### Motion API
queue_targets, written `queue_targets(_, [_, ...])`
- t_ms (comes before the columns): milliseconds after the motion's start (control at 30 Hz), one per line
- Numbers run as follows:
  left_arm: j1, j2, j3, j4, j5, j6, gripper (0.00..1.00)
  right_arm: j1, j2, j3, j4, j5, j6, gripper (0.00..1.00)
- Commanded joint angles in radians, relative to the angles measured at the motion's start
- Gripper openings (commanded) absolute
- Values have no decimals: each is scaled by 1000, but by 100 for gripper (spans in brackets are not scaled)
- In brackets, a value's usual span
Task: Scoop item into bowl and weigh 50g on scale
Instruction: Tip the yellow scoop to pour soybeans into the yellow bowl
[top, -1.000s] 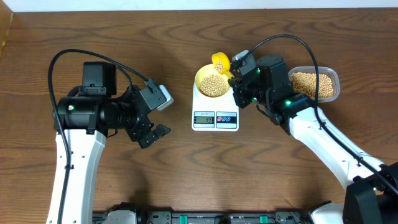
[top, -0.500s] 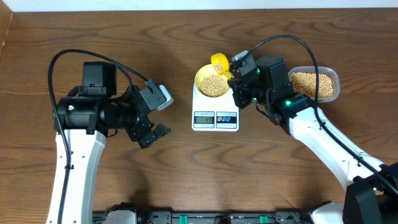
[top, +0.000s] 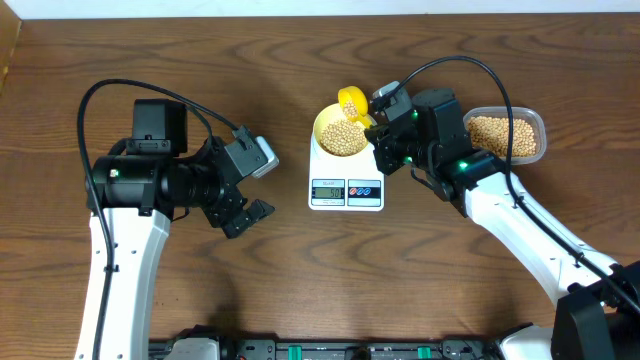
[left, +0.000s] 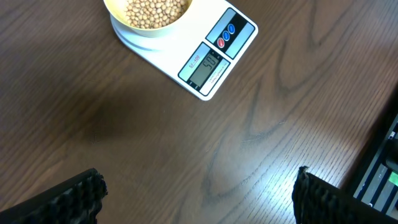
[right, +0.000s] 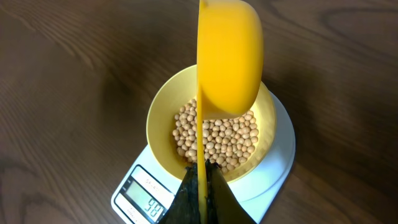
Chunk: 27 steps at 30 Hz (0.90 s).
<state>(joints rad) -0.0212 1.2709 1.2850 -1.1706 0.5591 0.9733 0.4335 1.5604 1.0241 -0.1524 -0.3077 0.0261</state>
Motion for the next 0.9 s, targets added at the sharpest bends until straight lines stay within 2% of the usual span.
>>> queue_targets(0, [5,3,5,-3,8,10,98,5,3,4,3,-13,12,1])
queue_targets(700, [5,3,5,-3,8,10,98,6,3,4,3,-13,-8,1])
queue_targets(867, [5,3,6,-3,8,10,98,4,3,4,3,-18,34,1])
